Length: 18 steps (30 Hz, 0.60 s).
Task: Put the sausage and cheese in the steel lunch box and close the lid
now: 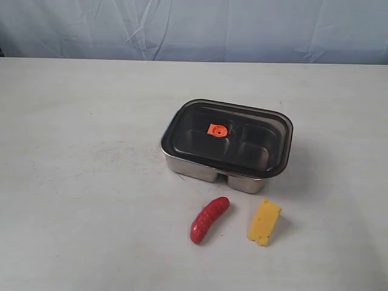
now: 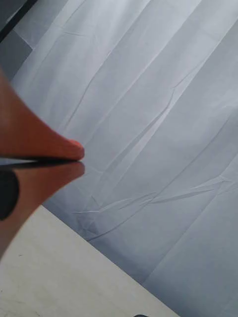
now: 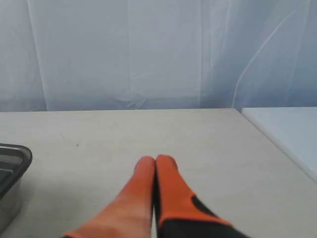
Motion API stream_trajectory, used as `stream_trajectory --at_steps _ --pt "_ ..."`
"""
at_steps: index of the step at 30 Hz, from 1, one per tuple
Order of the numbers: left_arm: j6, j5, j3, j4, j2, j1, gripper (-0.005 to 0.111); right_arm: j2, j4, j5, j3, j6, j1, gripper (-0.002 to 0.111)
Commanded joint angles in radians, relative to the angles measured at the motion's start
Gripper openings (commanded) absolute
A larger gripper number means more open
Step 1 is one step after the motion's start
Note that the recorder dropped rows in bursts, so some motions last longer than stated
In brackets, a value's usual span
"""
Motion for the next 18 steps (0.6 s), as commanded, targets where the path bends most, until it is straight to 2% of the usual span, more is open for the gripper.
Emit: stream_trajectory --at_steps 1,3,5,8,10,12,16,18 --pt "-0.002 -0.001 0.003 -0.001 -0.005 0.0 0.0 -0.007 -0.02 -0.035 0.003 -0.009 -0.001 0.0" --pt "-0.002 -0.001 0.003 -0.001 -0.005 0.0 0.0 -0.007 -0.02 -0.061 0.003 -0.009 -0.001 0.0" --pt "-0.002 -0.003 0.003 -0.001 -0.005 0.0 0.0 -0.007 0.078 -0.144 0.003 0.037 -0.001 0.0" --pt "-0.002 -0.003 0.003 -0.001 -0.005 0.0 0.0 -0.007 0.436 -0.237 0.003 0.202 0.001 0.0" --pt "-0.002 -0.003 0.003 -0.001 -0.005 0.0 0.0 -0.007 0.662 -0.262 0.003 0.229 0.001 0.0" --pt "-0.002 -0.003 0.003 -0.001 -0.005 0.0 0.0 -0.007 0.812 -0.275 0.003 0.229 0.001 0.0" --pt "-0.002 -0.006 0.003 -0.001 -0.005 0.0 0.0 -0.007 0.882 -0.253 0.003 0.229 0.001 0.0" --pt "-0.002 -0.006 0.003 -0.001 -0.005 0.0 0.0 -0.007 0.996 -0.191 0.003 0.257 0.001 0.0"
